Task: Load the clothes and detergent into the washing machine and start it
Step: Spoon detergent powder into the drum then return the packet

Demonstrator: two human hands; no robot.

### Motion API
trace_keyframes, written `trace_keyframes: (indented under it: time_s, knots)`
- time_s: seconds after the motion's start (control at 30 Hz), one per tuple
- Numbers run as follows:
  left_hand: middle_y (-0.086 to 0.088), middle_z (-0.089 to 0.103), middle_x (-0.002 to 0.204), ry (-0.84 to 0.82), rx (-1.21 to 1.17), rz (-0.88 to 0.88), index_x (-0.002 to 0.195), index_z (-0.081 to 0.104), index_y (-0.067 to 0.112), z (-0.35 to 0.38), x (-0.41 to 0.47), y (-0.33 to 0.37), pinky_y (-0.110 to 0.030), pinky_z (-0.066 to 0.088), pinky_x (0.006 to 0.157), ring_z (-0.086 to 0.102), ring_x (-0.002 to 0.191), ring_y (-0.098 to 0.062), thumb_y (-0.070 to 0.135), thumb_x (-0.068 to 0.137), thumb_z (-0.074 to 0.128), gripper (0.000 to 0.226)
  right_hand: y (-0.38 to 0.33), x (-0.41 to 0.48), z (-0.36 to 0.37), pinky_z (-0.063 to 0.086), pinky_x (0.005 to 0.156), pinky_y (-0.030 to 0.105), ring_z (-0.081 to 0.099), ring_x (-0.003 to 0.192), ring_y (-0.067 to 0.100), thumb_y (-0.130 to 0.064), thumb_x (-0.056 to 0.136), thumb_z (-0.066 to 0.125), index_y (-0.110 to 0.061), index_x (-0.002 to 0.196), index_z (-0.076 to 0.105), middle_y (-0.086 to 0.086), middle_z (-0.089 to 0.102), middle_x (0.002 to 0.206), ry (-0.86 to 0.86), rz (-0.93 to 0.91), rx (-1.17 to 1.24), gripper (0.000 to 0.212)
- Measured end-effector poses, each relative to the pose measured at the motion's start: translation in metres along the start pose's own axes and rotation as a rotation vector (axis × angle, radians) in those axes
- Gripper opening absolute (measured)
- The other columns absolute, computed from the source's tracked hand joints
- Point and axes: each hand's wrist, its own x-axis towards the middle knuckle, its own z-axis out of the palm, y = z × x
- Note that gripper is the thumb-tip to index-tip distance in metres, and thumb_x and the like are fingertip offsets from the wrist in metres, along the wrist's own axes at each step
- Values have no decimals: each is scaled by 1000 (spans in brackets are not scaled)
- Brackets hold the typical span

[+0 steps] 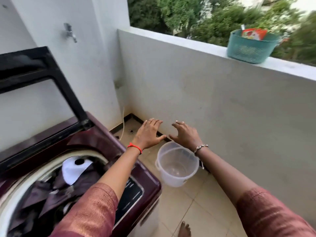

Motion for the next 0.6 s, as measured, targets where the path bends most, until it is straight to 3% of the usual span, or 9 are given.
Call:
trace_keyframes:
  time_s: [0.33, 0.6]
  knots:
    - [-3, 51, 135, -84, -157, 69, 129, 48, 12, 13, 139, 109, -35, 38, 102, 48, 124, -22, 36, 89, 56, 48, 165, 23, -55, 42, 91, 36, 50, 122, 26, -45, 90, 49, -18, 131, 47, 9, 56, 131, 43, 264, 12, 49]
    - [4, 65, 117, 89, -235, 125, 116, 61, 20, -42, 249, 170, -31, 44, 88, 60, 108, -15, 35, 85, 60, 34, 242, 76, -157, 45, 80, 33, 61, 104, 29, -50, 85, 55, -22, 105, 69, 5, 70, 107, 382, 393, 81, 37]
